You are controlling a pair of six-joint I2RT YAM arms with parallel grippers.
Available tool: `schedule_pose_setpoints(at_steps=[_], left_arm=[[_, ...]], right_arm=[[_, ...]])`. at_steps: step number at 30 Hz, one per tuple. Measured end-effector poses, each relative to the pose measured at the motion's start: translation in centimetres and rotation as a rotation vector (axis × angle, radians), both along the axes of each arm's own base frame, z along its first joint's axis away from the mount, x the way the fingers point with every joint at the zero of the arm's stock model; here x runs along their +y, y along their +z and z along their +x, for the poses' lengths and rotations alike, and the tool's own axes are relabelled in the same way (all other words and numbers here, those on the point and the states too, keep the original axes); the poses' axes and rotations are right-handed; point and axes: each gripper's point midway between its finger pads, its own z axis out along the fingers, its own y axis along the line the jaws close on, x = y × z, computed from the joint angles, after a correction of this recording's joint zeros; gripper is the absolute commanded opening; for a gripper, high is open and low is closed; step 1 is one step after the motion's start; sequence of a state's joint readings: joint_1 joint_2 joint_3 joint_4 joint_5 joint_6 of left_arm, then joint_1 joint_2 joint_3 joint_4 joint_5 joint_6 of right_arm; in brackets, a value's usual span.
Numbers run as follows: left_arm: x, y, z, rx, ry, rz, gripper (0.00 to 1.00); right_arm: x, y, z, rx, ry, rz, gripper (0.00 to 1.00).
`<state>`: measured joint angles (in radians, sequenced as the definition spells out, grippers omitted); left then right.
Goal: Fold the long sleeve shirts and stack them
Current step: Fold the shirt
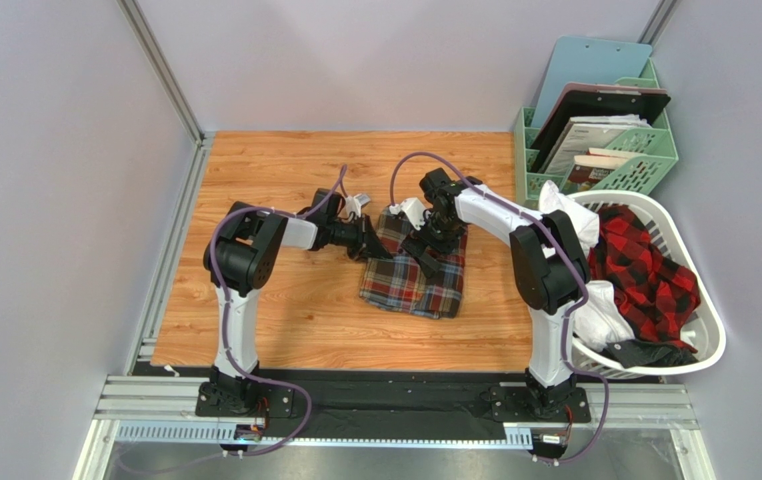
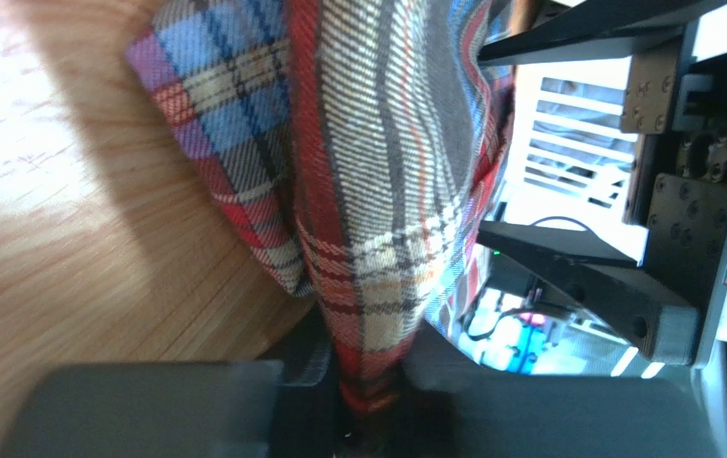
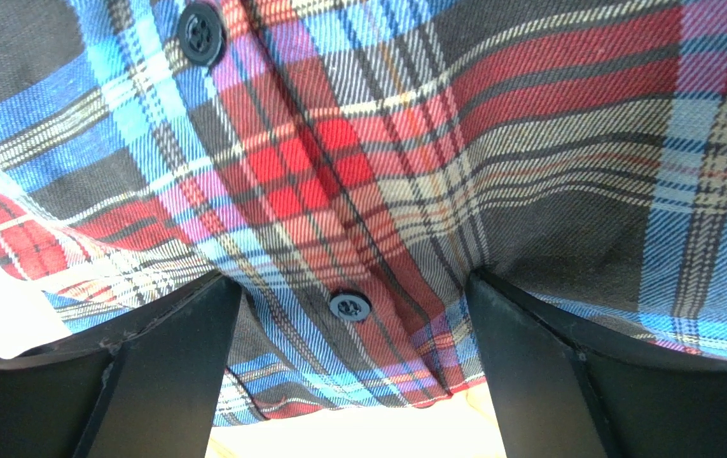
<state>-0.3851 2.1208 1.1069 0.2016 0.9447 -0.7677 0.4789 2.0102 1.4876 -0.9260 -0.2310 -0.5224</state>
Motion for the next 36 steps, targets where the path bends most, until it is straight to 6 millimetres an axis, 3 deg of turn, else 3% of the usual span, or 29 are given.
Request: schedule_pose_setpoints(at_steps=[5, 9, 14, 20, 23, 26, 28, 30, 36], left_arm=[[0.9, 0.5, 0.0, -0.039, -0.012, 0.049, 0.00], [2.8, 2.7, 0.2, -0.134, -0.067, 0.153, 0.00], [6.9, 8.2, 3.3, -0.384, -0.139, 0.349, 0.00], [12.4, 16.9, 9.1, -0.810, -0.258, 0.711, 0.00], [14.7, 21.9, 11.6, -1.046, -0.320, 0.947, 0.00], [14.1, 23.4, 11.3, -1.163, -0.418, 1.086, 0.00], [13.0, 22.2, 10.1, -1.205, -0.521, 1.168, 0.00], [11.5, 18.6, 8.4, -1.197, -0.646, 1.222, 0.00], [7.7, 3.0, 1.1, -0.989, -1.016, 1.290, 0.00]], right_arm=[[0.8, 0.5, -0.5, 0.030, -0.025, 0.059, 0.95], [1.6, 2.2, -1.9, 0.094, -0.097, 0.166, 0.96], [0.5, 7.3, -1.8, 0.100, -0.241, 0.332, 0.96], [-2.0, 12.4, -1.6, 0.022, -0.342, 0.446, 0.97], [-2.4, 13.4, -2.1, 0.022, -0.364, 0.479, 0.97], [-2.6, 13.3, -2.7, 0.051, -0.390, 0.498, 0.97], [-2.9, 12.8, -3.0, 0.076, -0.410, 0.502, 0.97], [-3.1, 12.1, -3.6, 0.111, -0.433, 0.503, 0.97], [-3.3, 9.9, -5.4, 0.195, -0.471, 0.495, 0.97]])
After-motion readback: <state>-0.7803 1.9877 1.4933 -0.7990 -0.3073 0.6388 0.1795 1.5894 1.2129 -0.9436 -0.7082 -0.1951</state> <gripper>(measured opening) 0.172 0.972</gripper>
